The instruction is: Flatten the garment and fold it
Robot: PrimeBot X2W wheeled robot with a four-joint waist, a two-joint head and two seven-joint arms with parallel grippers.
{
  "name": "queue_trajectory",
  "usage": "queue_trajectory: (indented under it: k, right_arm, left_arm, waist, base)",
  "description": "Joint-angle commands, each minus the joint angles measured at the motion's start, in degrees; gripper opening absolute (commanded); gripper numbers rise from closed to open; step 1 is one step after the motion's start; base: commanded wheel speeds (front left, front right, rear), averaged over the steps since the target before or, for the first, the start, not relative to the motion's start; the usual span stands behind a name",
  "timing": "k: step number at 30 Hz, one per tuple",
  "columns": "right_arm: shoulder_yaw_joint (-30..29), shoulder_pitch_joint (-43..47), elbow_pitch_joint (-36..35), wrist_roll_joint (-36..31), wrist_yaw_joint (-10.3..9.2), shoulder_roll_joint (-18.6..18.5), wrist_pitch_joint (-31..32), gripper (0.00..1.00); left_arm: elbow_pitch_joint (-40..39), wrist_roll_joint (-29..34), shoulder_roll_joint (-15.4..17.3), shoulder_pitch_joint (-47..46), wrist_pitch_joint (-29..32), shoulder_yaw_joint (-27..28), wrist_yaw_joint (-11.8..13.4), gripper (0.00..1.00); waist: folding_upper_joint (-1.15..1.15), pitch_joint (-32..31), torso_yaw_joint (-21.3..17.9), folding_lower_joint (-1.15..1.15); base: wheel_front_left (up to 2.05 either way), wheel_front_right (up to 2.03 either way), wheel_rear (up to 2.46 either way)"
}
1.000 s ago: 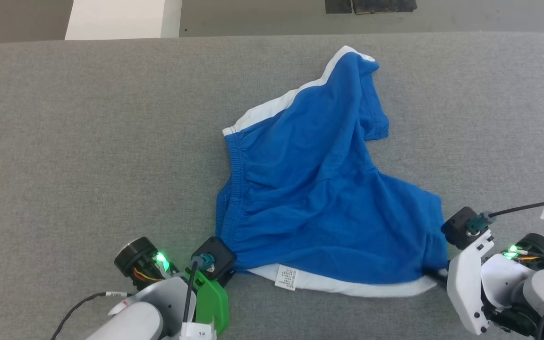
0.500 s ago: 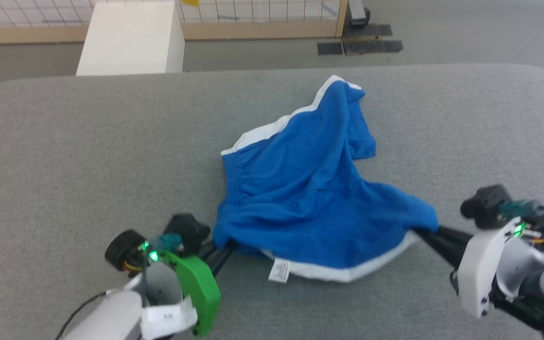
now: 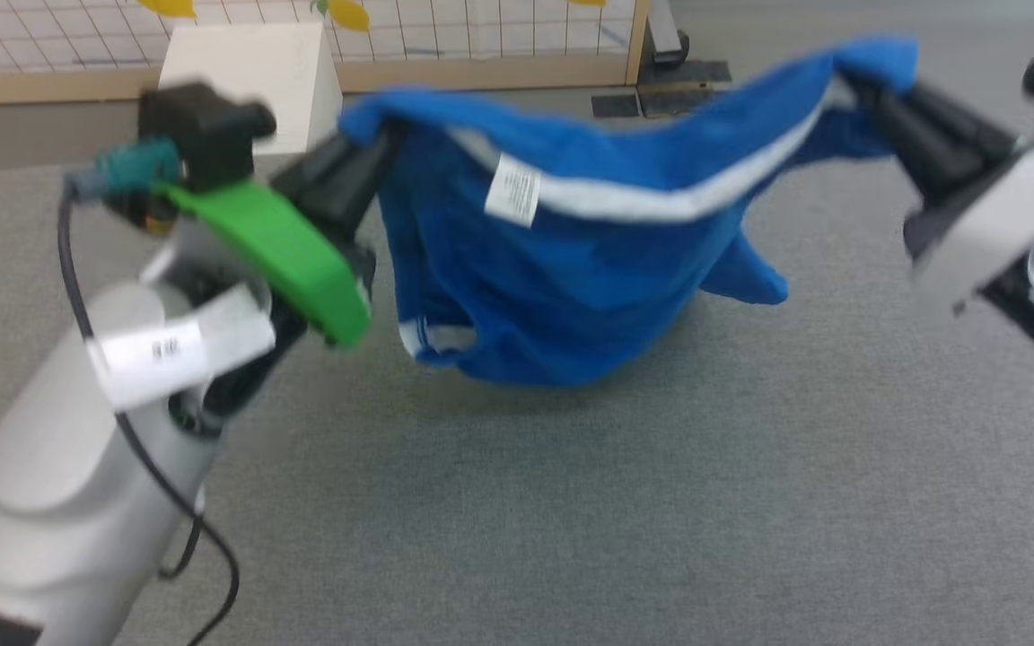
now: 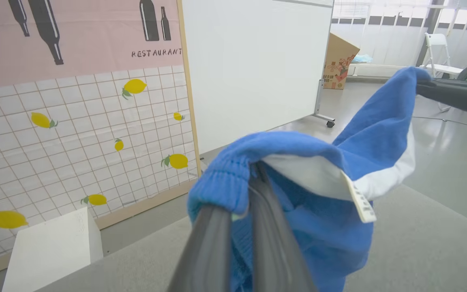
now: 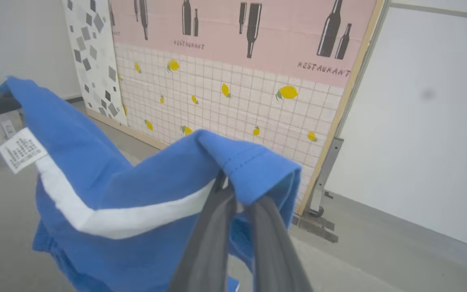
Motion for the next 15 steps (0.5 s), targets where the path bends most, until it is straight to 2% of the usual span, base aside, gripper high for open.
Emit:
queue_trajectory:
  k: [1,7,15]
  right_arm:
    - [-0.1,-2.88,1.95,0.11,-0.09,1.23,-0.25,0.0]
    - [0.52,-15.6,11.03,0.41,-0.09,3.39,0.18,0.0]
    - [-1.6,-34.68,21.24,-1.68,-0.09,3.85,-2.71,0.0]
  left_arm:
    - [1.6,-1.19,-1.24,-3.4,-0.12,0.04,-0.4,0.0]
    - [10.24,-1.51,-3.33,-17.66,-0.48,-0.62,-0.82,0.0]
    - [18.62,0.32,-4.06,-36.81,-3.27,-2.34,-0.91,0.0]
  waist:
    - [0.0,2.14,0.33,0.0]
    - [0.0,9.09,1.03,0.0]
    - [0.0,20.66,2.76,0.0]
  base:
    - [0.0,0.0,0.0]
    - [0.0,0.0,0.0]
    - [0.0,0.0,0.0]
